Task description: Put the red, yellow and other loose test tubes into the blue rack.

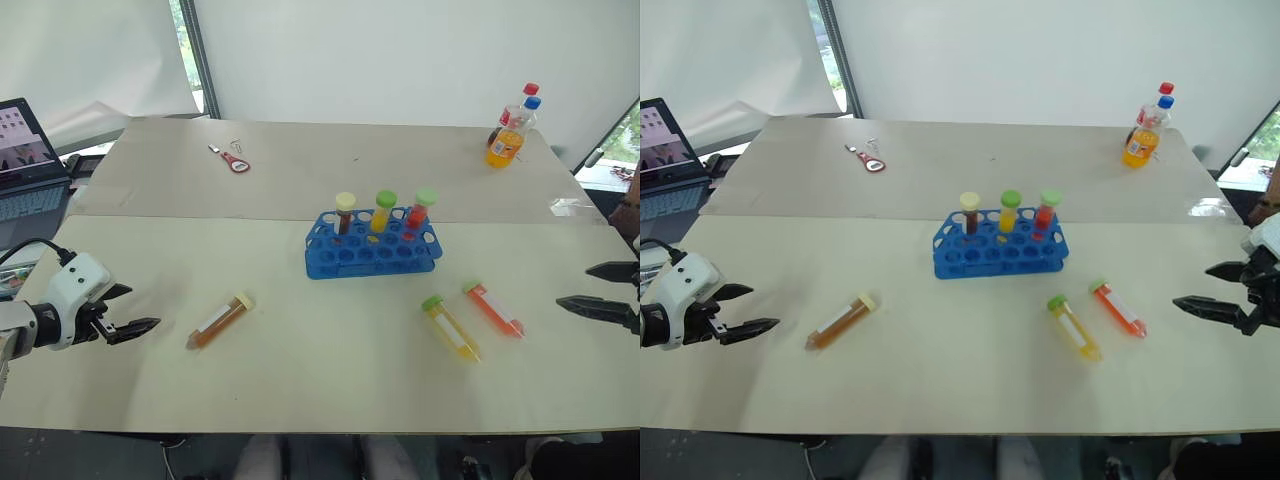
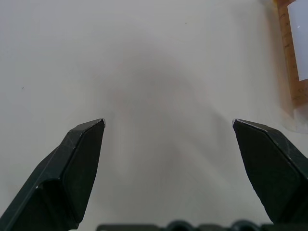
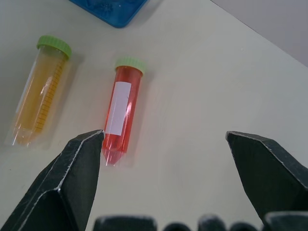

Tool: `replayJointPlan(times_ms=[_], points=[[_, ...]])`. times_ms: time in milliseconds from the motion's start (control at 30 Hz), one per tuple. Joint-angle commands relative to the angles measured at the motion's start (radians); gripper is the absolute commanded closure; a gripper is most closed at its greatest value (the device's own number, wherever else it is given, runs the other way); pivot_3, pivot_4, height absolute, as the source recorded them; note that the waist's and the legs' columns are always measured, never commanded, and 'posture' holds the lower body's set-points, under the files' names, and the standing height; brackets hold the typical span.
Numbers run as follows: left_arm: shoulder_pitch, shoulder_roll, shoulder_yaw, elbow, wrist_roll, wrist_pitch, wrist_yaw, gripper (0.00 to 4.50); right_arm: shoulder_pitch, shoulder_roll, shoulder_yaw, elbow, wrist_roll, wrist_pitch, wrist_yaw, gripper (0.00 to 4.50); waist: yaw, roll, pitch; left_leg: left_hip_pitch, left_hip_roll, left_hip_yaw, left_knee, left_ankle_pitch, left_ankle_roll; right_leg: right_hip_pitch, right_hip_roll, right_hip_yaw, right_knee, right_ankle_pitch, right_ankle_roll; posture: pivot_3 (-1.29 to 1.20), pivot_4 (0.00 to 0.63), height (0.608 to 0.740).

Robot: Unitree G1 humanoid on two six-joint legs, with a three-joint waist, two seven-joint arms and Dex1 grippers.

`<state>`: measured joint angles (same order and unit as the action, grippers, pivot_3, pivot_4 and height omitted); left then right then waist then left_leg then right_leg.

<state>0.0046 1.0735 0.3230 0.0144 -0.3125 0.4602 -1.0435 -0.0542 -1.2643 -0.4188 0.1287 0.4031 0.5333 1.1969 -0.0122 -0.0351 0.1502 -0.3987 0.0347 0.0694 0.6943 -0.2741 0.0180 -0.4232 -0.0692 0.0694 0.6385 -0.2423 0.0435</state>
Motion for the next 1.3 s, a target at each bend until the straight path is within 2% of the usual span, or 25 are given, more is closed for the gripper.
replayJointPlan(times_ms=[33,200,333,433,567,733,933,1100,1300], points=[[-0.022,0.005,0.012,0.022,0.013,-0.033,0.006,0.00,-0.030,0.007,-0.012,0.000,-0.003,-0.016,-0.009,0.01,0.000,0.000,0.000,0.000,0.000,0.000,0.000,0.000,0.000,0.000,0.000,0.000,0.000,0.000,0.000,0.00,0.150,0.740],[-0.040,-0.017,0.039,0.065,0.007,-0.087,0.019,0.00,-0.054,0.039,-0.005,0.005,-0.008,-0.023,-0.028,0.01,0.000,0.000,0.000,0.000,0.000,0.000,0.000,0.000,0.000,0.000,0.000,0.000,0.001,0.000,0.000,0.00,0.150,0.740],[-0.043,-0.009,0.050,0.025,-0.028,-0.065,-0.012,0.00,-0.078,0.037,-0.002,0.026,0.002,0.009,-0.023,0.01,0.000,0.000,0.000,0.000,0.000,0.000,0.000,0.000,0.000,0.000,0.000,0.000,0.001,0.000,0.000,0.00,0.150,0.740],[-0.069,-0.008,0.011,-0.132,-0.102,0.012,-0.046,0.00,-0.132,0.034,0.022,0.026,0.016,0.045,-0.026,0.01,0.001,0.000,0.000,0.000,0.000,0.000,0.001,0.000,0.000,0.000,-0.001,0.000,0.001,0.000,0.000,0.00,0.150,0.740],[-0.160,-0.057,-0.097,-0.344,-0.184,0.096,-0.035,0.00,-0.194,0.043,0.094,-0.043,0.034,0.130,-0.029,0.01,0.004,0.000,0.000,0.000,-0.001,0.000,0.002,0.000,0.000,0.001,-0.001,0.000,0.002,0.000,0.000,0.00,0.150,0.740],[-0.273,-0.126,-0.241,-0.494,-0.245,0.133,-0.049,0.00,-0.315,0.043,0.298,-0.089,-0.035,0.266,-0.079,0.01,-0.004,0.000,0.000,0.000,0.000,-0.001,0.002,0.000,0.000,0.000,0.001,0.001,0.002,0.000,0.000,0.00,0.150,0.740],[-0.392,-0.186,-0.369,-0.533,-0.252,0.119,-0.085,0.00,-0.496,0.080,0.514,-0.056,-0.094,0.469,-0.109,0.01,-0.002,0.001,0.000,-0.001,-0.001,-0.002,0.002,0.000,0.000,-0.001,0.002,0.001,0.002,0.000,0.000,0.00,0.150,0.740],[-0.459,-0.248,-0.466,-0.507,-0.200,0.053,-0.112,0.00,-0.607,0.143,0.671,0.035,-0.204,0.462,-0.116,0.01,0.000,0.001,0.000,-0.002,-0.001,-0.002,0.003,0.000,0.000,0.000,0.002,0.001,0.001,0.000,0.000,0.00,0.150,0.740],[-0.507,-0.326,-0.552,-0.452,-0.130,-0.014,-0.120,0.00,-0.699,0.189,0.803,0.185,-0.309,0.398,-0.067,0.01,0.004,0.001,0.000,-0.005,-0.002,-0.003,0.004,0.000,0.000,-0.002,0.002,0.001,0.001,0.000,0.000,0.00,0.150,0.740]])
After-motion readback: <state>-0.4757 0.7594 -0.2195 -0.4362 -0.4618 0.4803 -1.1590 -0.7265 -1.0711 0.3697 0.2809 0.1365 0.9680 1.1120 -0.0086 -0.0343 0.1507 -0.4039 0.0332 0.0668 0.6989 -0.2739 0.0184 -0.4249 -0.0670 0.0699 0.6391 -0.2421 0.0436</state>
